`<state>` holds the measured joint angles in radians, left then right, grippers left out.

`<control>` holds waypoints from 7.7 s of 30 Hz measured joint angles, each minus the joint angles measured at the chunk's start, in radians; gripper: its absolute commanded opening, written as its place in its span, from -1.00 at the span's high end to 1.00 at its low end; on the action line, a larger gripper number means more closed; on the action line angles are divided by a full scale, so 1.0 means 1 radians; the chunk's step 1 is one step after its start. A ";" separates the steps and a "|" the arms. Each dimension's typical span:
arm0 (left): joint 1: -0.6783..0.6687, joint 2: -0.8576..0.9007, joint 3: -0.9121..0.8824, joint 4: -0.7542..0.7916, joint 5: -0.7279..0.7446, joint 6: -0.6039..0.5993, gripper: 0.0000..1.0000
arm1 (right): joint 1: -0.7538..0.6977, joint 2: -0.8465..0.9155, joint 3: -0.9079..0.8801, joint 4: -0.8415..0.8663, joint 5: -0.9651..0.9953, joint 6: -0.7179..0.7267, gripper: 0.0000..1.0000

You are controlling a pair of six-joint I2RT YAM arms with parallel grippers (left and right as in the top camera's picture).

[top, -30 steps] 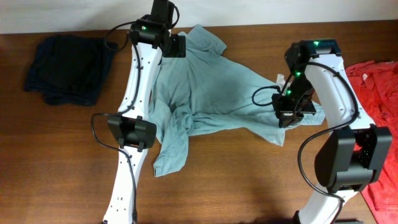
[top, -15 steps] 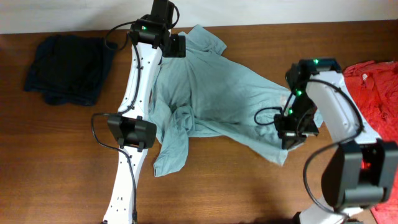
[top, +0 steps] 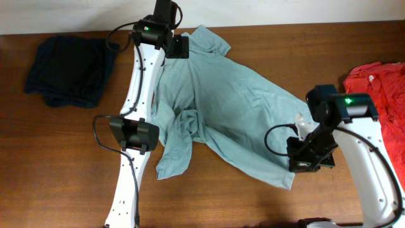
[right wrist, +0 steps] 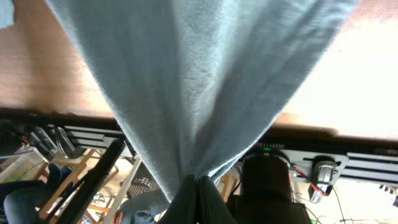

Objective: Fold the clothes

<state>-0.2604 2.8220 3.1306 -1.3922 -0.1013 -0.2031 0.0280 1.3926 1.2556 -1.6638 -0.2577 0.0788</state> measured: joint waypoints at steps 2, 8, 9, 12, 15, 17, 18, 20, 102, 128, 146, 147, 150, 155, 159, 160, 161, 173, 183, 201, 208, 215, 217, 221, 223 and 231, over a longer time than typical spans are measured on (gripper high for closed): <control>0.000 0.000 0.000 0.000 0.000 0.000 -0.98 | 0.000 -0.004 -0.027 0.011 -0.003 0.003 0.92; 0.000 0.000 0.000 0.000 0.000 0.000 -0.98 | 0.000 -0.004 -0.159 0.142 -0.006 0.032 0.92; 0.000 0.000 0.000 0.000 0.000 0.000 -0.98 | 0.000 -0.004 -0.175 0.160 -0.006 0.042 0.92; 0.000 0.000 0.000 0.000 0.000 0.000 -0.98 | 0.000 0.000 -0.204 0.203 0.004 0.078 0.92; 0.000 0.000 0.000 0.000 0.000 0.000 -0.98 | 0.000 0.012 -0.211 0.207 0.028 0.120 0.92; 0.000 0.000 0.000 0.000 0.000 0.000 -0.98 | 0.000 0.020 -0.211 0.207 0.037 0.135 0.92; 0.000 0.000 0.000 0.000 0.000 0.000 -0.98 | 0.000 0.023 -0.211 0.208 0.040 0.141 0.92; 0.000 0.000 0.000 0.000 0.000 0.000 -0.98 | 0.000 0.028 -0.211 0.211 0.047 0.153 0.67; 0.000 0.000 0.000 0.000 0.000 0.000 -0.98 | -0.316 0.935 0.665 0.869 0.325 0.008 0.92; 0.000 0.000 0.000 0.000 0.000 0.000 -0.98 | -0.317 1.091 0.978 0.559 0.150 -0.011 0.92; 0.000 0.000 0.000 0.000 0.000 0.000 -0.98 | -0.315 1.161 0.982 0.580 0.135 -0.011 0.92; 0.000 0.000 0.000 0.000 0.000 0.000 -0.98 | -0.315 1.165 0.987 0.594 0.135 -0.011 0.92; 0.000 0.000 0.000 0.000 0.000 0.000 -0.98 | -0.315 1.183 1.002 0.668 0.132 -0.011 0.92; 0.000 0.000 0.000 0.000 0.000 0.000 -0.98 | -0.315 1.219 1.026 0.819 0.142 -0.008 0.92; 0.000 0.000 0.000 0.000 0.000 0.000 -0.98 | -0.314 1.238 1.028 0.937 0.159 -0.005 0.92; 0.000 0.000 0.000 0.000 0.000 0.000 -0.98 | -0.314 1.243 1.028 0.964 0.163 -0.005 0.92; 0.000 0.000 0.000 0.000 0.000 0.000 -0.98 | -0.314 1.247 1.029 0.990 0.164 -0.007 0.92; 0.000 0.000 0.000 0.000 0.000 0.000 -0.98 | -0.314 1.384 1.391 0.749 0.171 -0.054 0.83; 0.000 0.000 0.000 0.000 0.000 0.000 -0.98 | -0.316 1.252 1.869 0.247 0.178 -0.030 0.92; 0.000 0.000 0.000 0.000 0.000 0.000 -0.98 | -0.334 0.724 1.810 -0.029 0.121 0.031 0.92; 0.000 0.000 0.000 0.000 0.000 0.000 -0.98 | -0.327 0.363 1.439 -0.028 0.079 0.030 0.92; 0.000 0.000 0.000 0.000 0.000 0.000 -0.98 | -0.327 0.010 0.835 -0.029 0.146 0.045 0.90; 0.000 0.000 0.000 0.001 0.000 0.000 -0.98 | -0.327 -0.056 0.669 -0.020 0.157 0.056 0.90; 0.000 0.000 0.000 0.000 0.000 0.000 -0.98 | -0.327 -0.100 0.374 0.000 0.163 0.064 0.90; 0.000 0.000 0.000 0.000 0.000 0.000 -0.98 | -0.327 -0.081 0.234 0.019 0.159 0.068 0.90; 0.000 0.000 0.000 0.000 0.000 0.000 -0.98 | -0.327 0.134 -0.043 0.166 0.127 0.067 0.89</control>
<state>-0.2607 2.8220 3.1306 -1.3922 -0.1013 -0.2031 -0.2993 1.5261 1.2129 -1.4979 -0.1310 0.1459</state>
